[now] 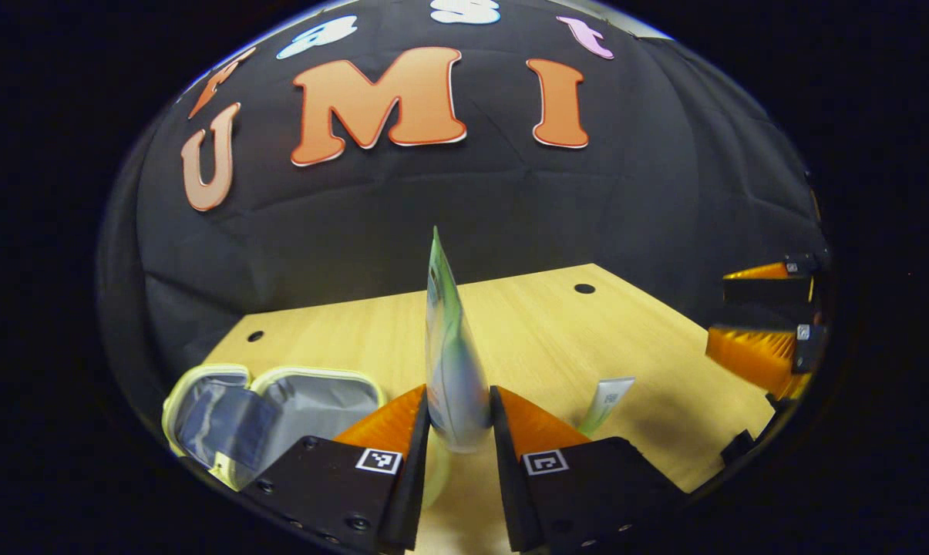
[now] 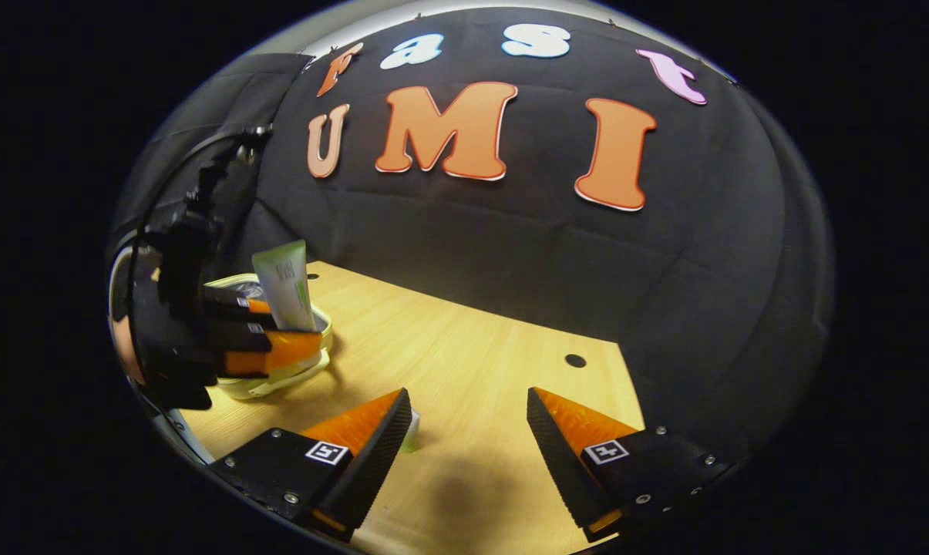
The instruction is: First open the suitcase, pack the skin care products into it, and then close the suitcase.
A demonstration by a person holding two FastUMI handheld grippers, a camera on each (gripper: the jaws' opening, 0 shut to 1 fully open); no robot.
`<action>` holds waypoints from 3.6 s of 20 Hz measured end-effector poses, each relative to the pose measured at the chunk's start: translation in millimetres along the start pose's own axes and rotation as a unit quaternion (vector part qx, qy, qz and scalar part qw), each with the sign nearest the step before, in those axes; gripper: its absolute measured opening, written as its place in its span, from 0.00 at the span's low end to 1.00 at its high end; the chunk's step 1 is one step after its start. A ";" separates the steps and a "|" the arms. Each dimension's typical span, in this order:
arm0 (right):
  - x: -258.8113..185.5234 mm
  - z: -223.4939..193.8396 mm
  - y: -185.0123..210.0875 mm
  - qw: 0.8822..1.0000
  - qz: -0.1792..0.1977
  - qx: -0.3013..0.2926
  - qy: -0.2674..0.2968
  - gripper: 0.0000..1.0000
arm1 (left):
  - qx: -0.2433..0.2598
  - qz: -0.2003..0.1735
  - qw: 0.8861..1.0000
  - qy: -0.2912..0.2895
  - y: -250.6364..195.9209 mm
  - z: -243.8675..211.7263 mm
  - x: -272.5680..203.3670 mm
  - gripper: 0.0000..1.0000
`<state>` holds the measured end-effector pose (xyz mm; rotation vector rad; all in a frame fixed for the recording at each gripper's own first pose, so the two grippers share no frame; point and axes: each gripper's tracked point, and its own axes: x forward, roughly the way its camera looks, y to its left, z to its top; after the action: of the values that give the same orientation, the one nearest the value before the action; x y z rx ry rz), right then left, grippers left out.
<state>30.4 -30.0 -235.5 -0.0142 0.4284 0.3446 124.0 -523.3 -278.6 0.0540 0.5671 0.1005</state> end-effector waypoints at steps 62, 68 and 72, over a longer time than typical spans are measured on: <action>59.3 11.4 266.1 0.982 0.127 0.033 0.136 0.30 | -0.060 -0.091 0.914 0.390 208.8 -206.0 -24.9 0.43; 77.1 -2.5 279.5 0.976 0.122 0.071 0.168 0.30 | -0.094 -0.067 0.926 0.358 215.6 -219.3 -0.6 0.42; 84.2 -12.7 284.4 0.971 0.118 0.085 0.192 0.30 | -0.122 -0.082 0.940 0.309 213.6 -202.1 -0.2 0.50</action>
<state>3.1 264.1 -265.0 0.1406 0.8461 0.5425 -2.1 -306.3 -431.9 -0.2765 1.1809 0.0218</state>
